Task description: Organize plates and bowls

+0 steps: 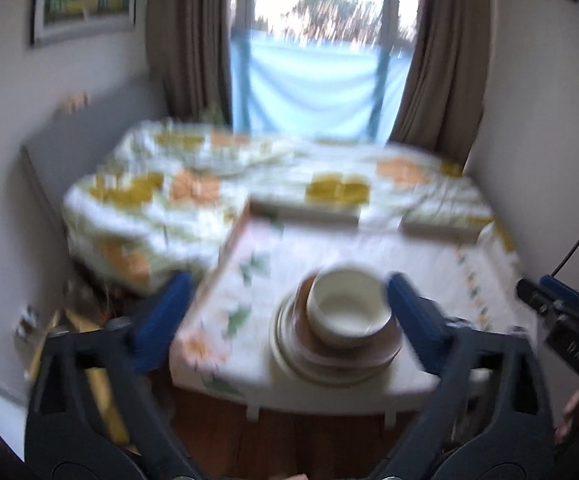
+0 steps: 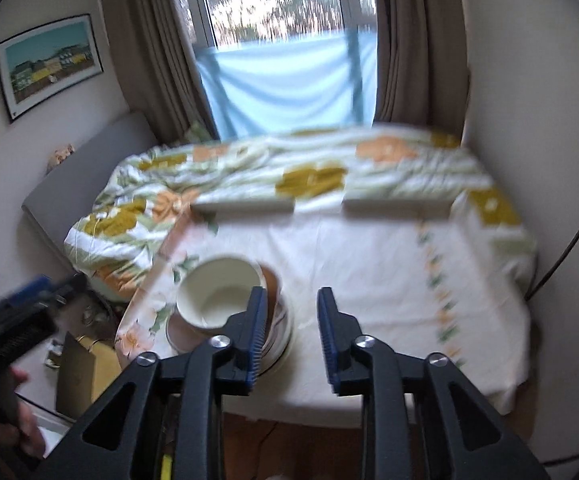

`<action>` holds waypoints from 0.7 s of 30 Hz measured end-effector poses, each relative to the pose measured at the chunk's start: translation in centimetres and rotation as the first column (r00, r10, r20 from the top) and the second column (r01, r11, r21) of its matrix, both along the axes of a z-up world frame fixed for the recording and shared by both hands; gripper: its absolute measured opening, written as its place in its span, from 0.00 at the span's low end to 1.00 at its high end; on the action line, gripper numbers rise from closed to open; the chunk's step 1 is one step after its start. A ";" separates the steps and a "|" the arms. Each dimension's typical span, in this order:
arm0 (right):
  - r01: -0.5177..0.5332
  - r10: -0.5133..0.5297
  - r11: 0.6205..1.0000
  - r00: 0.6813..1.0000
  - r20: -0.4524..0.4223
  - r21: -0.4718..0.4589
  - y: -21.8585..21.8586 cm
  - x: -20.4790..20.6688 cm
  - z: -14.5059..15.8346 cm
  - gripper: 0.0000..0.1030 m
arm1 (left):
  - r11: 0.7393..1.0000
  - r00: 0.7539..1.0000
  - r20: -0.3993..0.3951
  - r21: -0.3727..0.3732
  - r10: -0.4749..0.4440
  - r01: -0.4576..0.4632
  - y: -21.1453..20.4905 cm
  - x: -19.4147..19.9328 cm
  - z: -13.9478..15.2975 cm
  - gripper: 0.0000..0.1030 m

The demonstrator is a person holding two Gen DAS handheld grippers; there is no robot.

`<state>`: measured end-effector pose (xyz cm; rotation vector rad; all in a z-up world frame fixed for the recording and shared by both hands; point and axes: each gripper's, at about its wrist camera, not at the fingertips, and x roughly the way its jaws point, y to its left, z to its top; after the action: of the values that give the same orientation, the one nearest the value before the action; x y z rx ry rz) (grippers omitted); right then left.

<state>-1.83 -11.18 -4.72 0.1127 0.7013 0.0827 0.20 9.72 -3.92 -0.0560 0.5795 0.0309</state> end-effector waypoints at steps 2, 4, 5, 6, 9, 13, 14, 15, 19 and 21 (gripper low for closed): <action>0.036 -0.035 0.999 0.998 0.050 -0.012 -0.4 -1.2 1.7 0.78 | 0.999 0.996 0.085 0.027 -0.029 0.027 -0.7 -1.6 2.3 1.00; 0.075 -0.071 0.997 0.993 0.090 -0.033 -0.6 -2.2 3.0 0.90 | 0.997 0.991 0.122 0.059 -0.050 0.043 -1.2 -2.4 3.6 1.00; 0.093 -0.088 0.995 0.990 0.108 -0.043 -0.6 -2.6 3.5 0.92 | 0.996 0.989 0.130 0.066 -0.065 0.056 -1.4 -2.6 4.0 1.00; 0.109 -0.103 0.993 0.987 0.125 -0.048 -0.7 -3.0 4.0 0.96 | 0.995 0.987 0.135 0.068 -0.082 0.073 -1.5 -2.8 4.3 1.00; 0.128 -0.121 0.991 0.982 0.147 -0.042 -0.8 -3.5 4.7 0.99 | 0.992 0.982 0.158 0.084 -0.106 0.094 -2.0 -3.5 4.8 1.00; 0.156 -0.144 0.986 0.972 0.186 -0.052 -0.8 -4.3 5.3 0.99 | 0.989 0.976 0.177 0.104 -0.125 0.108 -2.4 -4.1 4.8 1.00; 0.157 -0.145 0.986 0.971 0.191 -0.050 -0.8 -4.4 5.4 0.99 | 0.988 0.975 0.179 0.103 -0.130 0.113 -2.4 -4.1 4.8 1.00; 0.157 -0.144 0.986 0.970 0.196 -0.052 -0.7 -4.5 5.5 0.99 | 0.988 0.974 0.183 0.102 -0.132 0.114 -2.4 -4.3 4.8 1.00; 0.169 -0.151 0.983 0.963 0.222 -0.066 -0.6 -4.9 5.6 0.99 | 0.987 0.973 0.188 0.107 -0.138 0.119 -2.4 -4.2 4.6 1.00; 0.169 -0.151 0.983 0.963 0.224 -0.066 -0.5 -5.2 5.6 0.99 | 0.987 0.973 0.186 0.103 -0.139 0.122 -2.3 -4.2 4.5 1.00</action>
<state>-6.98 -11.72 0.90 0.0769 0.4728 -0.0892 -4.05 7.38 0.58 0.0673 0.3866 -0.0757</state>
